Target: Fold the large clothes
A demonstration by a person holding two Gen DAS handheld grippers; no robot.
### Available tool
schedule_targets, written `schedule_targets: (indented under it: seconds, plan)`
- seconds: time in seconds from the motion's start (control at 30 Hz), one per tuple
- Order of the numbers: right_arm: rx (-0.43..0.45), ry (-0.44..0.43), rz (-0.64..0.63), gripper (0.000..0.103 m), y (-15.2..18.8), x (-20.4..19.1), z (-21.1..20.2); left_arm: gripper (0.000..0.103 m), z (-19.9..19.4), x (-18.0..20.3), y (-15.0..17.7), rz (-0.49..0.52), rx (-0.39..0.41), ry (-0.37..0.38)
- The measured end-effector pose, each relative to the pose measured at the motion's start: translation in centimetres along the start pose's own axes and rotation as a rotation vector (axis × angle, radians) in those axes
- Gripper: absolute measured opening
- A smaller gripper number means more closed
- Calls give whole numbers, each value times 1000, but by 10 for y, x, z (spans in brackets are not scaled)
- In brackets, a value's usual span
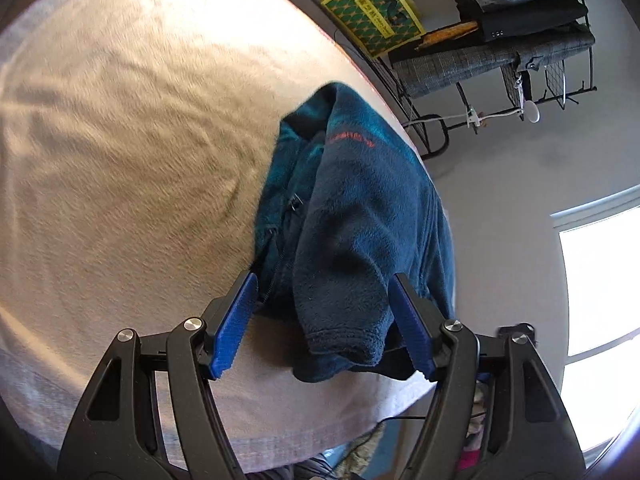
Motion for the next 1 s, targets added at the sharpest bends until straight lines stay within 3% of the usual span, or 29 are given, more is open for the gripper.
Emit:
schedule_targets:
  seconds: [0.03, 0.1, 0.23, 0.27, 0.3, 0.33, 0.43, 0.57, 0.67, 0.8, 0.87, 1.0]
  plan:
    - [-5, -29, 8, 78, 0, -1, 3, 68, 3, 0, 0, -1, -7, 6]
    - [-10, -58, 19, 78, -2, -6, 12, 54, 8, -1, -2, -11, -15, 33]
    - [-25, -96, 23, 74, -8, -13, 25, 19, 11, 3, -4, -15, -1, 56]
    - [-37, -120, 20, 53, -11, -14, 26, 12, 10, 7, -3, 4, 7, 49]
    - [-62, -134, 16, 21, -11, -18, 30, 11, 9, 12, -2, 21, 16, 39]
    - [-74, -134, 16, 7, -11, -19, 32, 9, 6, 16, 0, 30, 26, 33]
    - [-50, -117, -21, 6, -9, -29, 16, 8, -8, 30, 9, 64, 50, 61]
    - [-22, -122, -53, 6, 3, -29, -4, 8, -4, 20, 23, 121, 49, -49]
    - [-70, -54, -6, 6, 8, -6, 19, 8, 24, -12, 19, 81, 9, -131]
    - [-99, 21, -11, 5, 15, 6, 37, 9, 25, -11, 23, 145, 25, -190]
    - [-89, 50, -44, 6, 14, -2, 32, 16, 21, -5, 26, 171, 21, -222]
    - [-78, 140, -116, 16, 15, -21, 12, 38, -1, 5, 35, 216, 35, -297]
Point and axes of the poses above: each gripper's, at about its wrist camera, not at the fingertips, and z roughly the way its jaws point, x to its right, y to its underside, the point moved 7 cm from there along z, roughly the way its jaws point, and after that the axes turned 14 degrees about -x, right-handed, at the moved point
